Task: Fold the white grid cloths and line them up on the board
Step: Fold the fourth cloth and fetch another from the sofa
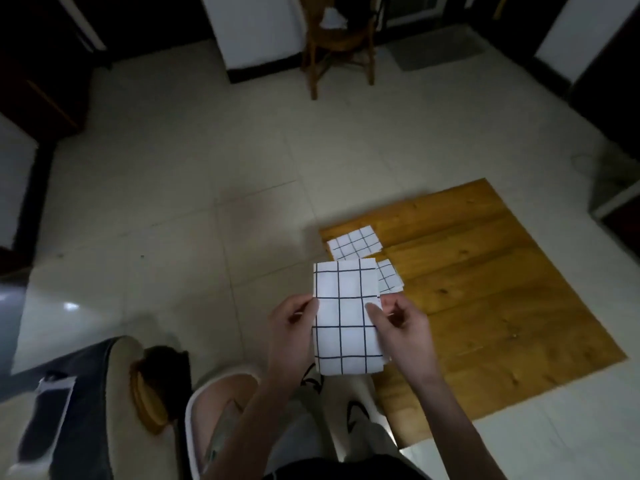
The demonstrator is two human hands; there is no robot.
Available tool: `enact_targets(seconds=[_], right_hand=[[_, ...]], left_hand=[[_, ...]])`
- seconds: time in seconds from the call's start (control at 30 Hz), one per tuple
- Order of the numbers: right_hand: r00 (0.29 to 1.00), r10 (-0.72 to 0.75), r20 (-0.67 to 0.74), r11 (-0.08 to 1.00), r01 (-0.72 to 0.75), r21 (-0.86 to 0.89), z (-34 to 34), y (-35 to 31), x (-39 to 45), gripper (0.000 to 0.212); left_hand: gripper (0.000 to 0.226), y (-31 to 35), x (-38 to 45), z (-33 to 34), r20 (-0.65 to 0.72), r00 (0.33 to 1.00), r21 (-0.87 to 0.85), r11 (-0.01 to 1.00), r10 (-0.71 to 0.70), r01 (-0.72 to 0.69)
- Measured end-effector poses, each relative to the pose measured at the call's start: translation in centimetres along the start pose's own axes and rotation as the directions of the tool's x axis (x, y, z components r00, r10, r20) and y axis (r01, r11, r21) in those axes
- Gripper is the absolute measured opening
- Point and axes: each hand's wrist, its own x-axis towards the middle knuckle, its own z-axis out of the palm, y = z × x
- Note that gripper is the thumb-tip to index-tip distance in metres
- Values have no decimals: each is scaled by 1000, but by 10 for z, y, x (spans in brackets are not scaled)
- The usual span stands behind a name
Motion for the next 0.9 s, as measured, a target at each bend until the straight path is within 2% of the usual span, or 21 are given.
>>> enact_targets(seconds=[0.2, 0.33, 0.47, 0.7, 0.9], right_hand=[[958, 74, -276, 995, -53, 85, 0, 6, 23, 14], [903, 125, -411, 987, -71, 144, -3, 5, 26, 8], [806, 189, -561, 979, -113, 169, -15, 8, 19, 8], [638, 315, -703, 949, -229, 217, -32, 28, -15, 9], [524, 401, -752, 915, -263, 305, -31, 69, -45, 9]], left_hand=[[19, 18, 55, 31, 252, 968, -32, 999, -9, 18], [26, 24, 83, 51, 454, 891, -3, 1000, -1, 3], [31, 28, 93, 79, 639, 769, 40, 999, -2, -31], [33, 16, 83, 125, 807, 590, 121, 985, -24, -126], [31, -22, 66, 156, 872, 488, 180, 956, -46, -232]])
